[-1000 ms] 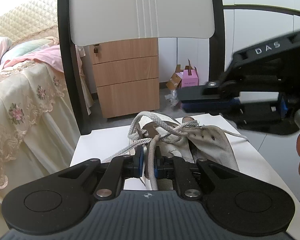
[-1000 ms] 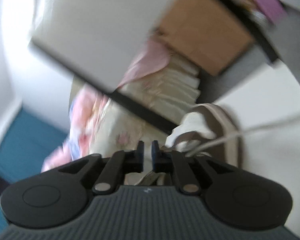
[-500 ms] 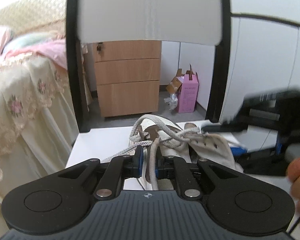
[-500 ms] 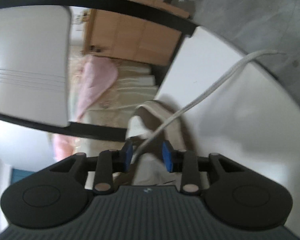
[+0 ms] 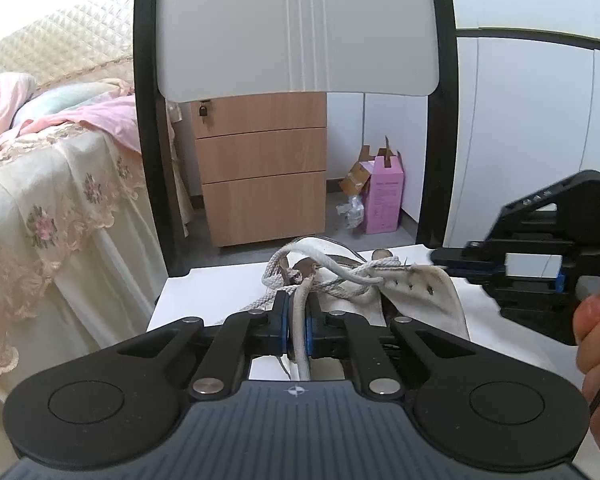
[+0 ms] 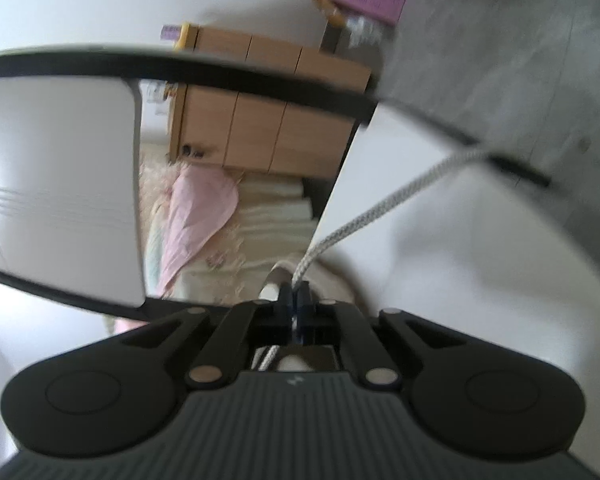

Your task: Lace up shoes with both hands

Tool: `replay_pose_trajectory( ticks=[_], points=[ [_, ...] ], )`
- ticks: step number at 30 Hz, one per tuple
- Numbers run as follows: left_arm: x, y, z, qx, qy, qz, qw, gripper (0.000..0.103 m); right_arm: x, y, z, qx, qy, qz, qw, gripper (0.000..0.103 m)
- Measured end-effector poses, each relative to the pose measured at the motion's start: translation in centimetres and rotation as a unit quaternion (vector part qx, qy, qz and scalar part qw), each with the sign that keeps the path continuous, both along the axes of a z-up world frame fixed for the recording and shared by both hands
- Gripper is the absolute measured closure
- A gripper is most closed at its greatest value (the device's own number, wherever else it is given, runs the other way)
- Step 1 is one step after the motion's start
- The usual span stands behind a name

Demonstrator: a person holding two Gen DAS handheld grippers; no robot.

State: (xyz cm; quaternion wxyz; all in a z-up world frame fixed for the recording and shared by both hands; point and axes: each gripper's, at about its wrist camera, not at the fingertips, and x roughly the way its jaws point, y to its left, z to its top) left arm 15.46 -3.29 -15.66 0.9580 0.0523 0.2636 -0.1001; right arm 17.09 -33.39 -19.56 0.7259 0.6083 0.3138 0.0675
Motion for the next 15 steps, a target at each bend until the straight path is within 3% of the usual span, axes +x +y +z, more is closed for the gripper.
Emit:
replay_pose_trajectory(
  ticks=[7,15],
  points=[
    [0.6,-0.2,0.0,0.006,0.000,0.001,1.0000,0.094,-0.7,-3.4,0.0,-0.060,0.017,-0.043,0.997,0.101],
    [0.7,0.4,0.4,-0.011,0.010,-0.004,0.9999,0.093,-0.8,-3.2,-0.7,-0.091,0.029,-0.017,0.995,0.100]
  ],
)
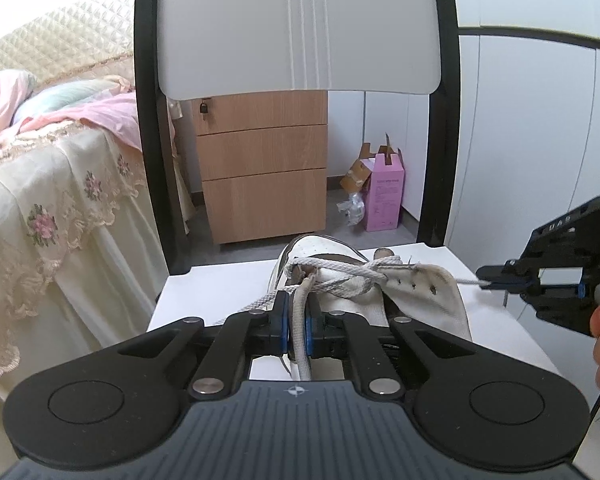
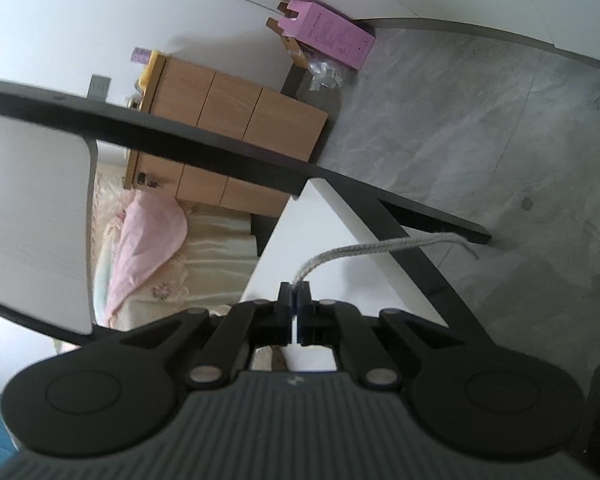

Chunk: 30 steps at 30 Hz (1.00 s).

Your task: Lace up shoes with both hands

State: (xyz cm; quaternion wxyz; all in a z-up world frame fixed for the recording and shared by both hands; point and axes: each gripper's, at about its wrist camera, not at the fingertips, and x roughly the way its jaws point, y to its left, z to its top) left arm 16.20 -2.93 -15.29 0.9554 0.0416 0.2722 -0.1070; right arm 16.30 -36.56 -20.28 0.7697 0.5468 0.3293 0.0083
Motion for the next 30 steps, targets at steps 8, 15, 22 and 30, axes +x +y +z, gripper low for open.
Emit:
replay_pose_trajectory(
  ticks=[8,15,22,30],
  points=[
    [-0.7,0.8,1.4,-0.101,0.041,0.009,0.9941,0.089,-0.8,1.8,2.5,-0.090,0.000,0.015,0.996,0.095],
    [-2.4,3.1,2.2,-0.183,0.048,0.025,0.9816,0.058,-3.2,4.2,5.2,-0.202,-0.033,0.006,0.979,0.072],
    [-0.8,6.9,0.2,-0.335,0.118,0.024,0.9346,0.048,-6.0,7.2,6.5,-0.239,-0.055,0.000,0.969,0.072],
    [2.1,11.3,-3.8,-0.485,0.185,0.049,0.8536,0.031,-9.2,13.0,8.7,-0.300,-0.106,0.101,0.943,0.070]
  ],
)
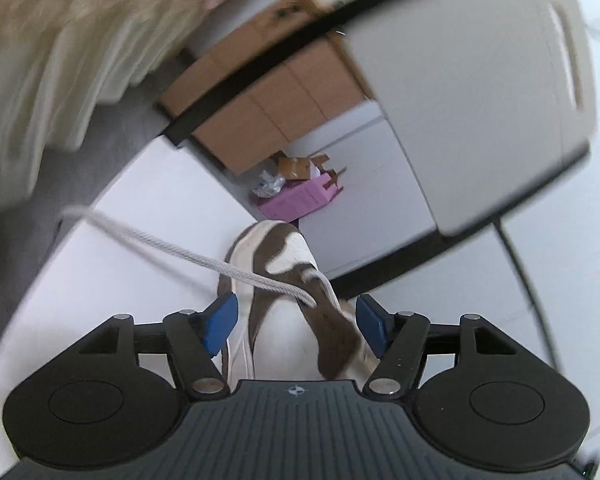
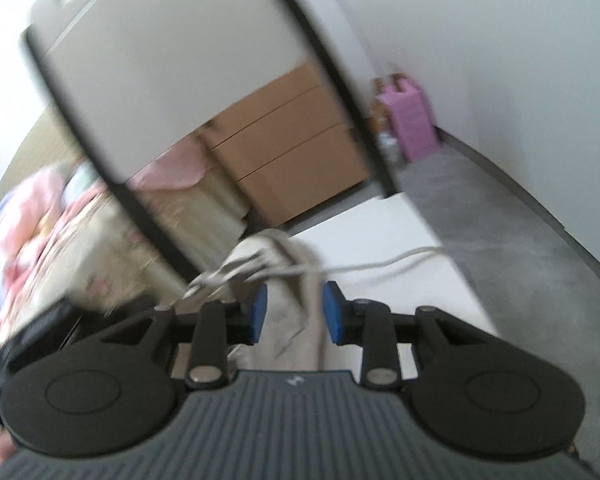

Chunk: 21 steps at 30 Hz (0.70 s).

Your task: Lace up shoes with both hands

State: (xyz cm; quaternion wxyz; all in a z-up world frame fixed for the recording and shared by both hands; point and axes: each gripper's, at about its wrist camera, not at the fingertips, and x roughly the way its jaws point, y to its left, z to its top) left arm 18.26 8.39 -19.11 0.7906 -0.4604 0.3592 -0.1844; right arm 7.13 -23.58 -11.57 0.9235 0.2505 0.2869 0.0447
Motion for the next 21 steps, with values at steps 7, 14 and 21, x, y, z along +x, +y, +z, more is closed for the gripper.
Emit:
replay_pose_trajectory(
  ticks=[7,14,21],
  points=[
    [1.4,3.4,-4.4,-0.151,0.086,0.074,0.9820,0.031,0.0,3.5,0.8,-0.072,-0.007,0.050,0.996,0.065],
    [2.3,3.6,-4.9,-0.189,0.091,0.078,0.9746,0.030,3.2,3.7,-1.4,-0.081,0.021,0.032,0.996,0.075],
    [1.9,3.0,-5.5,-0.196,0.097,0.071,0.9731,0.032,1.5,3.8,-1.4,-0.092,0.013,0.013,0.996,0.090]
  ],
)
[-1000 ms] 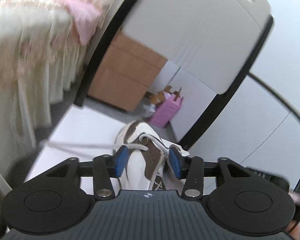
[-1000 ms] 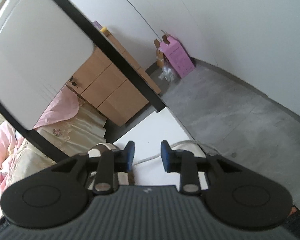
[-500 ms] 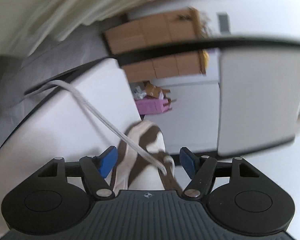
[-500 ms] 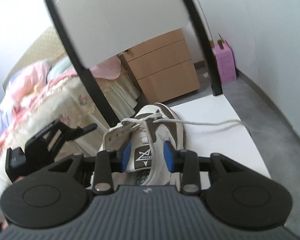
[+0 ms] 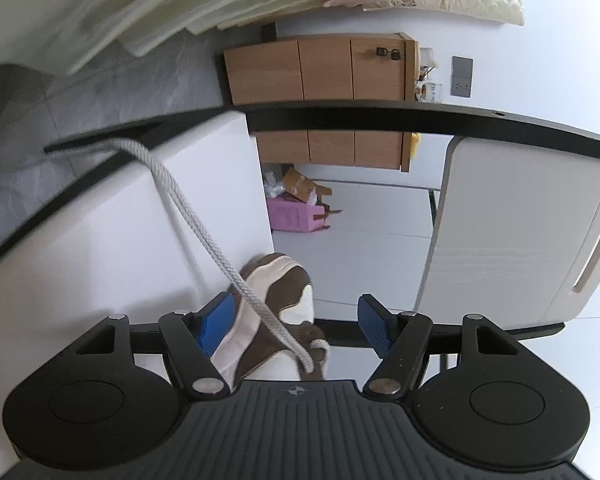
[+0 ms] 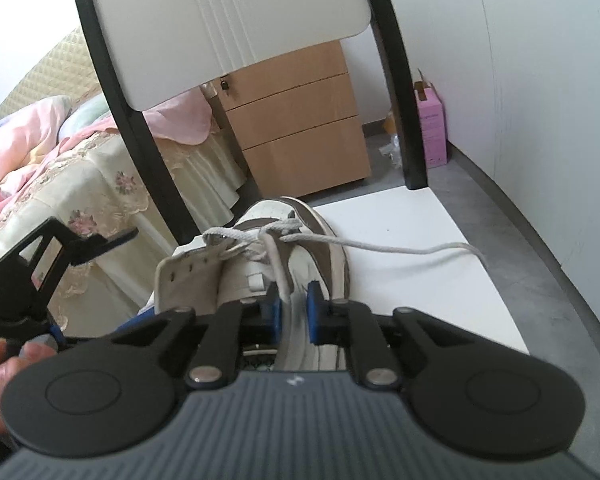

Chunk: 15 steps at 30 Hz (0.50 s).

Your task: Lace up shoes with both hands

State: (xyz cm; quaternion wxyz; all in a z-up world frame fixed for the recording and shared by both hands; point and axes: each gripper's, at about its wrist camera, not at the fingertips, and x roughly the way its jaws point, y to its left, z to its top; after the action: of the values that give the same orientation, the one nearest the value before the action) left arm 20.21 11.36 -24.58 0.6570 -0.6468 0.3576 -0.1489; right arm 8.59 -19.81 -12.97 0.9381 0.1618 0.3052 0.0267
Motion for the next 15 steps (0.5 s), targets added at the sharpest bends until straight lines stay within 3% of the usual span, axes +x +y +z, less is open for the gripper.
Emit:
replay_pose_trajectory(
  ticks=[9,14,15],
  points=[
    [0.1,-1.1,-1.2,-0.001,0.012,-0.006,0.9999,0.037,-2.5,-0.3,0.2,0.023,0.017,-0.004,1.000,0.089],
    [0.3,-1.7,-1.1,-0.004,0.002,-0.011,0.9999,0.053,-3.8,0.0,1.2,0.014,0.004,0.007,1.000,0.084],
    [0.3,-1.7,-1.1,-0.003,-0.001,-0.010,0.9999,0.061,-4.2,-0.1,1.8,0.013,-0.008,0.012,1.000,0.084]
  ],
)
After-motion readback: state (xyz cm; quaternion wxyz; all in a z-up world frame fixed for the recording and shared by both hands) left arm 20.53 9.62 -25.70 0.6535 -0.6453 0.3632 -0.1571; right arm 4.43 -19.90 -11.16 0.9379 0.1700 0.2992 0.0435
